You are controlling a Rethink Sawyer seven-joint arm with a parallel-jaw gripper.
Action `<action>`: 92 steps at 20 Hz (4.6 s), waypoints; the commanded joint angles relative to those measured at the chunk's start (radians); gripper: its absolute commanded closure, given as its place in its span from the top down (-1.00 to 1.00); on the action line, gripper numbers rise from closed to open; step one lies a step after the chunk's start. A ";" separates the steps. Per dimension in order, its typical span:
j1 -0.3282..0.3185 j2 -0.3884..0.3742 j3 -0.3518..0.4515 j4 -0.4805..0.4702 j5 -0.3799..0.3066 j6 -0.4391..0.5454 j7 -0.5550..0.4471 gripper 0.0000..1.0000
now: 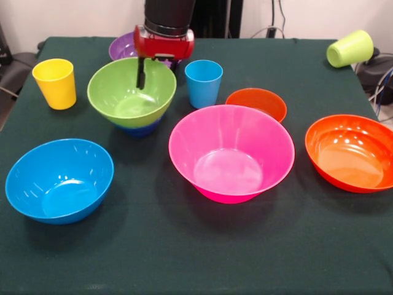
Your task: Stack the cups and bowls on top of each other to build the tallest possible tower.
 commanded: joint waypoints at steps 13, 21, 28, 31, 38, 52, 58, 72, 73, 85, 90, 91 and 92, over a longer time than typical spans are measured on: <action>-0.023 -0.054 0.139 -0.006 0.047 0.125 0.005 1.00; -0.019 -0.050 0.138 -0.010 0.043 0.123 0.010 1.00; -0.015 -0.059 0.140 -0.005 0.043 0.133 0.017 1.00; -0.018 -0.062 0.144 -0.004 0.046 0.140 0.014 1.00; -0.017 -0.081 0.149 0.002 0.057 0.164 0.009 1.00; -0.050 -0.126 0.195 0.044 0.099 0.220 -0.017 1.00; -0.092 -0.085 0.243 0.054 0.112 0.217 -0.035 1.00; -0.114 -0.073 0.287 0.029 0.108 0.261 -0.043 1.00; -0.116 -0.075 0.290 0.027 0.109 0.267 -0.042 1.00; -0.088 -0.142 0.313 0.039 0.157 0.355 -0.017 1.00; -0.073 -0.167 0.314 0.055 0.175 0.368 0.000 1.00; -0.072 -0.170 0.316 0.057 0.179 0.370 0.001 1.00; -0.070 -0.171 0.315 0.059 0.182 0.371 0.004 1.00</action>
